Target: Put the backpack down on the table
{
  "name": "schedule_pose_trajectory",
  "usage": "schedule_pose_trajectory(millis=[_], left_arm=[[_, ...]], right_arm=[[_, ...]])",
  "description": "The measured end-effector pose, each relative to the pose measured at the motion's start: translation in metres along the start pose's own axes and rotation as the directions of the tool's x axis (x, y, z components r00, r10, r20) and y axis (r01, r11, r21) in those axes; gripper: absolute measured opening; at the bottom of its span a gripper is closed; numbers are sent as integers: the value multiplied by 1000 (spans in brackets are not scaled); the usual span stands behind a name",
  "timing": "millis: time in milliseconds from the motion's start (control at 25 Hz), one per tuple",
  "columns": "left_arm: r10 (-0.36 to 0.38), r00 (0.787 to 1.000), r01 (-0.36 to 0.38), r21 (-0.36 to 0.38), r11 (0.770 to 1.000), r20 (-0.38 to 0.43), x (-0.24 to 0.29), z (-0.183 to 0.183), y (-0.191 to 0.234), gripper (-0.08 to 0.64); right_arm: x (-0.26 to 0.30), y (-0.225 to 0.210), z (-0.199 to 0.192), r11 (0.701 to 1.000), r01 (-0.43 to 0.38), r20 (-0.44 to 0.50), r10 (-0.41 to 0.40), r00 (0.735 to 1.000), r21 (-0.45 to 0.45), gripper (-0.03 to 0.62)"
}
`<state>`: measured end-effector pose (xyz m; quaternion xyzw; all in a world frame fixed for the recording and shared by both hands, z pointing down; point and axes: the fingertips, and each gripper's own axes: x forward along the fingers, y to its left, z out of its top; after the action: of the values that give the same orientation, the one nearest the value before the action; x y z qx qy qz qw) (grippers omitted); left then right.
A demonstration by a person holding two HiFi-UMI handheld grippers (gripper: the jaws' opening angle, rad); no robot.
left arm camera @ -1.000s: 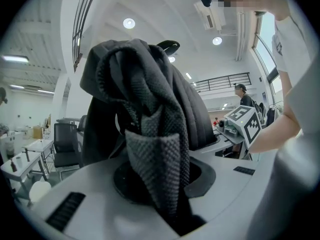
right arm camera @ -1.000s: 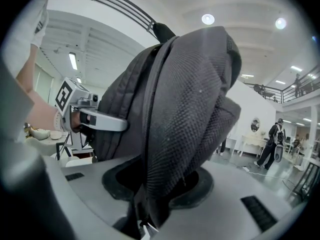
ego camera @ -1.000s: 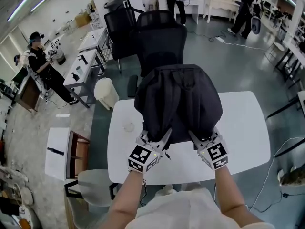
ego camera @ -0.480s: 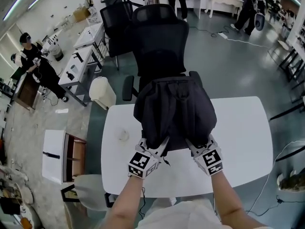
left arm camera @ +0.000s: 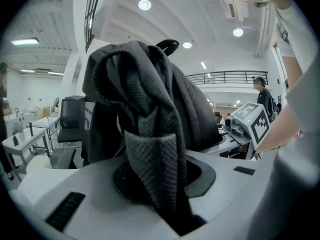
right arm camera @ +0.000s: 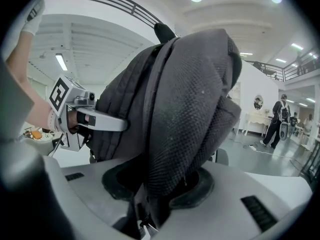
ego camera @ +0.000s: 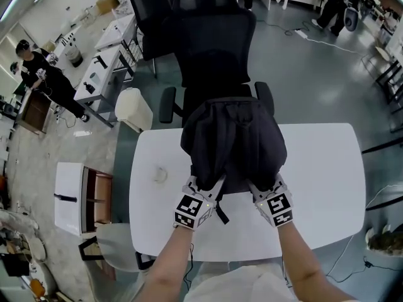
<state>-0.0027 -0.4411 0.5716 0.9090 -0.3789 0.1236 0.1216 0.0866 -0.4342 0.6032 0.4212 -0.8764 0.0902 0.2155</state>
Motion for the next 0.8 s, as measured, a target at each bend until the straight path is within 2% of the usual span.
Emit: schedule_pose_trajectory(millis=[320, 520, 800], left_arm=[[49, 998, -50, -31, 998, -42, 10, -38, 8, 98], [44, 998, -46, -29, 999, -42, 10, -47, 7, 104], [73, 996, -74, -38, 996, -41, 6, -70, 9, 177]], right_arm=[[19, 4, -35, 999, 1, -26, 0, 1000, 32, 152], [20, 7, -44, 999, -3, -21, 4, 1000, 41, 158], [22, 14, -60, 998, -30, -8, 31, 999, 48, 173]])
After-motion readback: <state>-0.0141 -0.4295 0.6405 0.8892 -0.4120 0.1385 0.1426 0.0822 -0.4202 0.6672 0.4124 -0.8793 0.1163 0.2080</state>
